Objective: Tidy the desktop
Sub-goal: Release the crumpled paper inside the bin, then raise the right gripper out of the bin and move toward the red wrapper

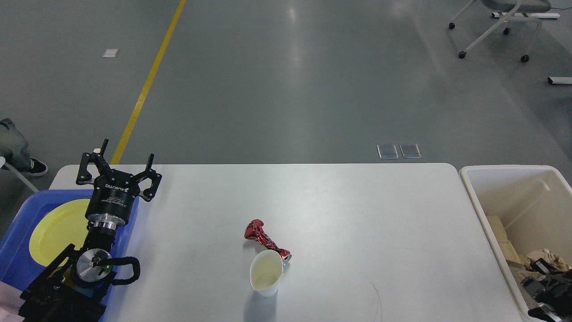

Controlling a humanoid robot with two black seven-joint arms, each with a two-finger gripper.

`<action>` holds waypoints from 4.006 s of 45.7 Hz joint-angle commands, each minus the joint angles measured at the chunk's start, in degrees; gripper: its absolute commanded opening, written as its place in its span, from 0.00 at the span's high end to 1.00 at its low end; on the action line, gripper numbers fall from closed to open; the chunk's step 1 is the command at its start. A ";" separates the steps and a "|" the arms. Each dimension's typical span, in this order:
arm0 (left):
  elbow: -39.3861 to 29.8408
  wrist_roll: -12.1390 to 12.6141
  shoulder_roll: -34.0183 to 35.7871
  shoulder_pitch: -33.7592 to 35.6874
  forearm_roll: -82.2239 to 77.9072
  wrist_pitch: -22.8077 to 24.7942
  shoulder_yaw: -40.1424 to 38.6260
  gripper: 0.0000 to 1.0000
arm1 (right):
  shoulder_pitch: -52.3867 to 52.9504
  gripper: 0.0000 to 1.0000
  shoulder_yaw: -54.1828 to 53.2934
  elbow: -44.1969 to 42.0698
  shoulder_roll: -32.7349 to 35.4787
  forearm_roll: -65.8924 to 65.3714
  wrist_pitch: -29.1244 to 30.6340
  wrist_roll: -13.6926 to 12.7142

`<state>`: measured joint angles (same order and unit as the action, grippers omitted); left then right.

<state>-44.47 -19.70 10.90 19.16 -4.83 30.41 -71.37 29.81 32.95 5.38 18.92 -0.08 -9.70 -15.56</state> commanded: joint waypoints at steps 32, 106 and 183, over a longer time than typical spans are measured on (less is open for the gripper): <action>0.00 -0.07 0.00 0.00 0.00 0.00 0.00 0.01 | 0.69 0.00 0.36 0.33 -0.99 -0.01 -12.89 0.00; 0.00 -0.07 0.00 0.00 0.00 0.00 0.00 0.01 | 106.76 0.00 27.52 78.46 -6.52 5.09 63.93 -0.88; 0.00 0.02 0.00 0.00 0.00 0.00 0.09 0.01 | 118.64 0.00 31.30 84.88 -9.86 14.76 59.01 -0.26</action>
<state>-44.47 -19.69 10.90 19.16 -4.83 30.41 -71.28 149.37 64.36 90.15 10.34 14.04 49.71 -15.87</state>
